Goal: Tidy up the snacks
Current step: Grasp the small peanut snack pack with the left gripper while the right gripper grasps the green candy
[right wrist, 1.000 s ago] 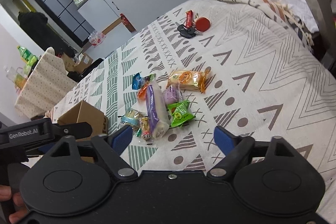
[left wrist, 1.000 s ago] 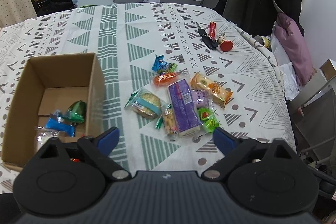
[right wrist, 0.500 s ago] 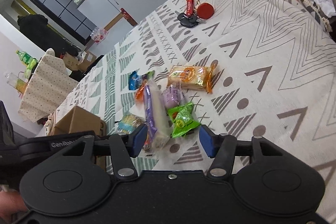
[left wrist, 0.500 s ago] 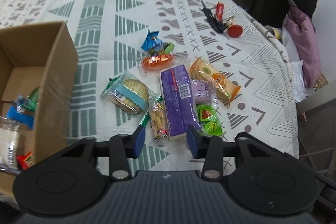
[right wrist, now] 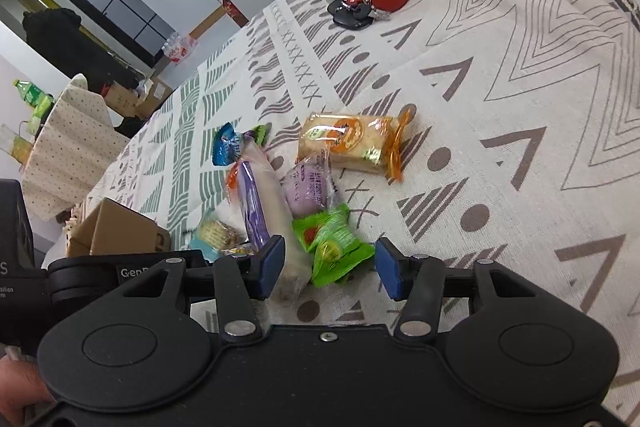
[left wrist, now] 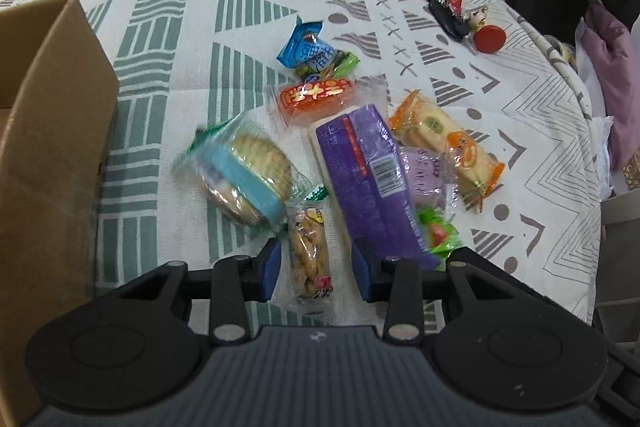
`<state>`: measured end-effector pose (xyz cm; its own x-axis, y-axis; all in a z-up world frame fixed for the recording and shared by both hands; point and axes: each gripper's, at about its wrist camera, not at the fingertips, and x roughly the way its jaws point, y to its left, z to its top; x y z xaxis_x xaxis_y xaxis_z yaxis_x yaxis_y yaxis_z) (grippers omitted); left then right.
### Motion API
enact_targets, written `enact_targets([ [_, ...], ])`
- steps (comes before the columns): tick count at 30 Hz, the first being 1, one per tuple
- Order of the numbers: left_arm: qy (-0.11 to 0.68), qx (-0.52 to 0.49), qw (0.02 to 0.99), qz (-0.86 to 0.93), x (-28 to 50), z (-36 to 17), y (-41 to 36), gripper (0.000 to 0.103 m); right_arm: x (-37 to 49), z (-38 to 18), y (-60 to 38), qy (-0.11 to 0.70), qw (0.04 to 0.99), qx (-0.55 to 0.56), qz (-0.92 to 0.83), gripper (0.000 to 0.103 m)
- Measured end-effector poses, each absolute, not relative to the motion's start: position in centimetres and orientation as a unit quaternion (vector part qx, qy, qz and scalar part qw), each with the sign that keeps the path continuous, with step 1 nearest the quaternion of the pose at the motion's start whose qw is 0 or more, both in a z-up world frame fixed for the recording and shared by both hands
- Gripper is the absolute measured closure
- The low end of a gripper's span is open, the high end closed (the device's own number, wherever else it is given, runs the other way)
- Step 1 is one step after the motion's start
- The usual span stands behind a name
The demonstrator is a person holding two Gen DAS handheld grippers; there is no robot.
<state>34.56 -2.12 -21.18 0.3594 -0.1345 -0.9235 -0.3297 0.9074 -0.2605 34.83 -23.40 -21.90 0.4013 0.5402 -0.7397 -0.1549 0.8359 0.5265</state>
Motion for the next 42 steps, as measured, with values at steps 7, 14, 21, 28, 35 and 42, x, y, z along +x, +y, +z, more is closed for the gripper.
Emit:
enact_targets([
  [7,0.566,-0.207,0.795,0.070,34.4,-21.7,-1.8,0.085,35.0,-22.5,-23.1,0.504,0.817,0.177,0.217,0.049],
  [14,0.559,-0.200,0.802,0.067,33.0,-20.3,-1.9,0.085,34.2,-22.9,-22.2,0.517,0.811,0.146,0.230,0.069],
  [21,0.540,-0.200,0.815,0.068,30.8,-18.1,-2.0,0.085,32.2,-21.4,-22.1,0.510,0.809,0.137,0.257,0.085],
  [28,0.524,-0.206,0.823,0.071,28.6,-16.0,-1.9,0.085,30.3,-19.8,-23.2,0.496,0.817,0.149,0.254,0.094],
  [35,0.506,-0.208,0.834,0.073,26.9,-13.0,-0.8,0.085,29.1,-17.7,-23.1,0.478,0.826,0.157,0.256,0.096],
  [42,0.483,-0.213,0.846,0.078,25.6,-10.2,1.5,0.085,28.3,-15.1,-21.7,0.461,0.829,0.156,0.276,0.096],
])
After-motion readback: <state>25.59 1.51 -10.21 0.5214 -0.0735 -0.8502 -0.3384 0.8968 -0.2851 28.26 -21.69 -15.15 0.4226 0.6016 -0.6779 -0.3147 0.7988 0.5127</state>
